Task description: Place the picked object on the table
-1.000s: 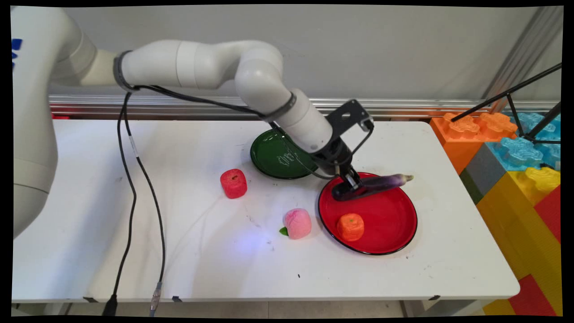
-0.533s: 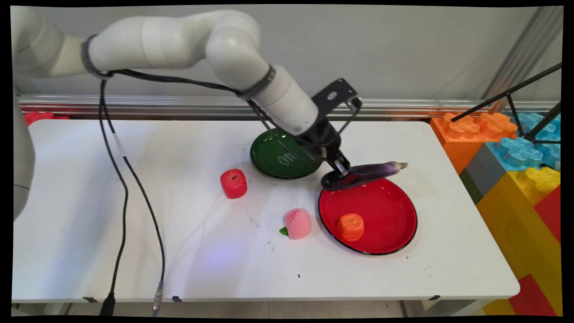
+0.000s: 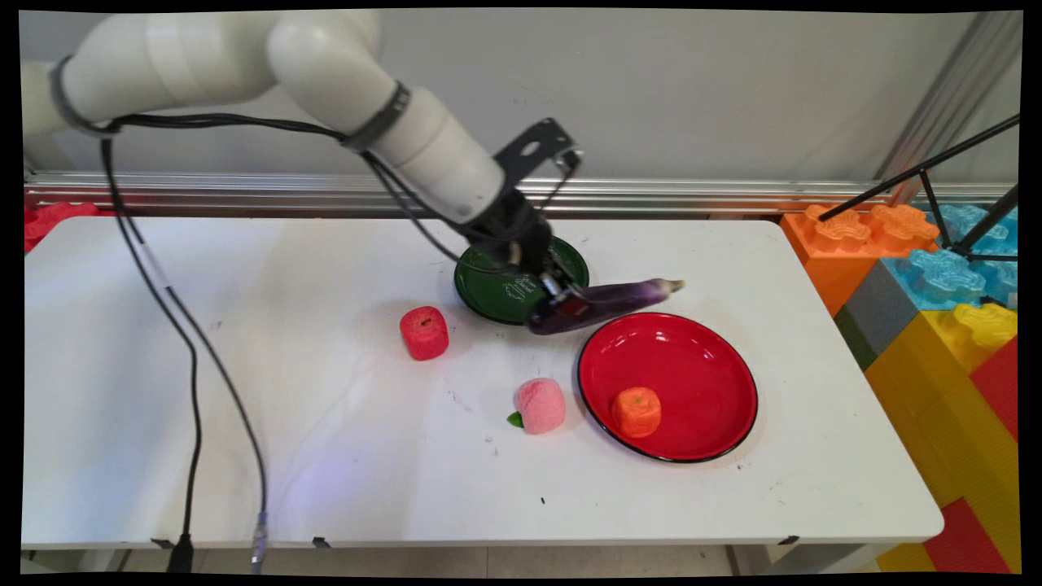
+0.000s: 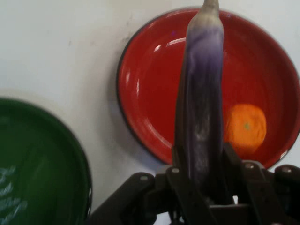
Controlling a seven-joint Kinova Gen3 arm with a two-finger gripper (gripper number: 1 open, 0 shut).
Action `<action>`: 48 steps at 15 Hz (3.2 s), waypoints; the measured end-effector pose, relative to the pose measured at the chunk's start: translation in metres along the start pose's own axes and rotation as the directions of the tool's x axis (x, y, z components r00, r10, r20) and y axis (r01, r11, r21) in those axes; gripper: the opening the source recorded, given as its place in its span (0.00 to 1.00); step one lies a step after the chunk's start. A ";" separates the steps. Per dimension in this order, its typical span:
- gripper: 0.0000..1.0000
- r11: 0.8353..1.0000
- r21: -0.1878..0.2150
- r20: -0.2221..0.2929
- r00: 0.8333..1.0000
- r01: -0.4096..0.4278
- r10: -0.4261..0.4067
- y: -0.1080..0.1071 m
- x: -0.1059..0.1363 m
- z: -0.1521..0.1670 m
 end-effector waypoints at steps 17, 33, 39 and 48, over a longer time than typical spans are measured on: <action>0.00 0.999 -0.028 0.032 0.998 0.046 -0.045 -0.043 -0.114 -0.042; 0.00 0.994 -0.040 0.084 0.992 0.101 -0.097 -0.039 -0.176 -0.027; 0.00 0.994 -0.030 0.082 0.991 0.107 -0.104 -0.042 -0.181 -0.016; 0.00 0.995 -0.024 0.078 0.993 0.094 -0.092 -0.045 -0.180 -0.005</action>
